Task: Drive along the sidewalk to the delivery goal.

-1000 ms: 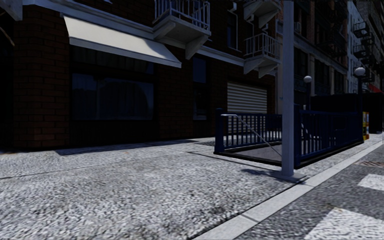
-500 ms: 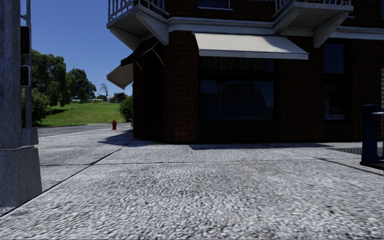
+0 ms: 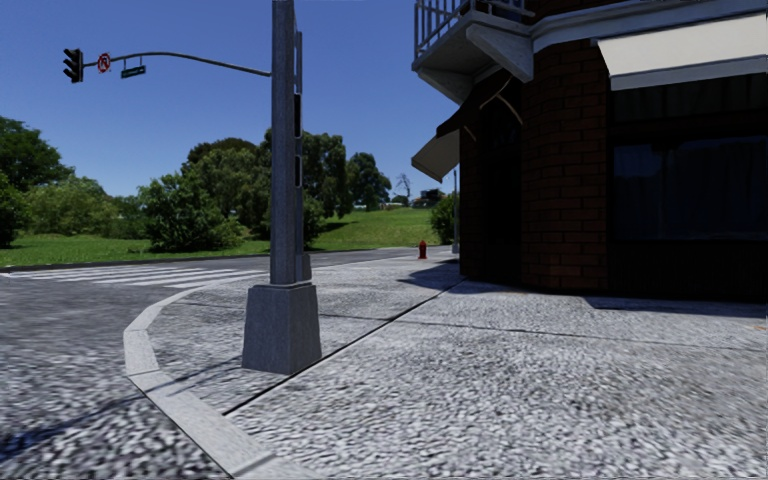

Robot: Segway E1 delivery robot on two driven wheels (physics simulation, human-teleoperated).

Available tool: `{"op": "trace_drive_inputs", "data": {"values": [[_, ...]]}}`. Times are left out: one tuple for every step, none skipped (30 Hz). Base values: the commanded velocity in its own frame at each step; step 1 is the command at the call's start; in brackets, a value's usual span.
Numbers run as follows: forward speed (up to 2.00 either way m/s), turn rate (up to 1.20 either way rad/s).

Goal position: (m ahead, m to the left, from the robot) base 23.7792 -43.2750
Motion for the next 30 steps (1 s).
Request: {"op": "trace_drive_inputs", "data": {"values": [[1.25, 0.00], [1.25, 0.00], [0.49, 0.00], [0.00, -0.99], [0.00, -1.20], [0.00, -1.20], [0.00, -1.20], [0.00, -1.20], [0.00, -1.20], [0.00, -1.20], [0.00, -1.20], [0.07, -1.20], [0.28, -1.20], [0.46, -1.20], [0.59, -1.20], [0.64, -1.20], [0.64, -1.20], [0.67, -1.20], [0.71, -1.20], [0.75, -1.20], [0.88, -0.65], [0.99, 0.00], [1.02, 0.00], [1.02, 0.00], [1.03, 0.00], [1.04, 0.00], [1.06, 0.00], [1.08, 0.00], [1.08, 0.00], [1.11, 0.00]]}}
